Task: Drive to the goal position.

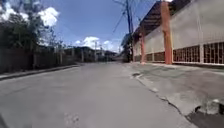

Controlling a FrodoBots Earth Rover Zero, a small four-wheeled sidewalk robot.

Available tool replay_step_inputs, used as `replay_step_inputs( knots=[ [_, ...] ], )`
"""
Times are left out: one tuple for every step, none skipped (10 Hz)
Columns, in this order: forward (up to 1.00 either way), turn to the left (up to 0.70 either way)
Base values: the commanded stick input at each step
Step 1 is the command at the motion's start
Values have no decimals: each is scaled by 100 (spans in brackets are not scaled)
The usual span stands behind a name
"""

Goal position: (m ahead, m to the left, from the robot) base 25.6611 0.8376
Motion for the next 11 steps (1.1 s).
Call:
replay_step_inputs(
  knots=[
    [85, 0],
    [85, -18],
    [85, -34],
    [85, -34],
    [85, -34],
    [85, -28],
    [85, 0],
    [85, 6],
    [85, 1],
    [85, 8],
    [85, 4]
  ],
)
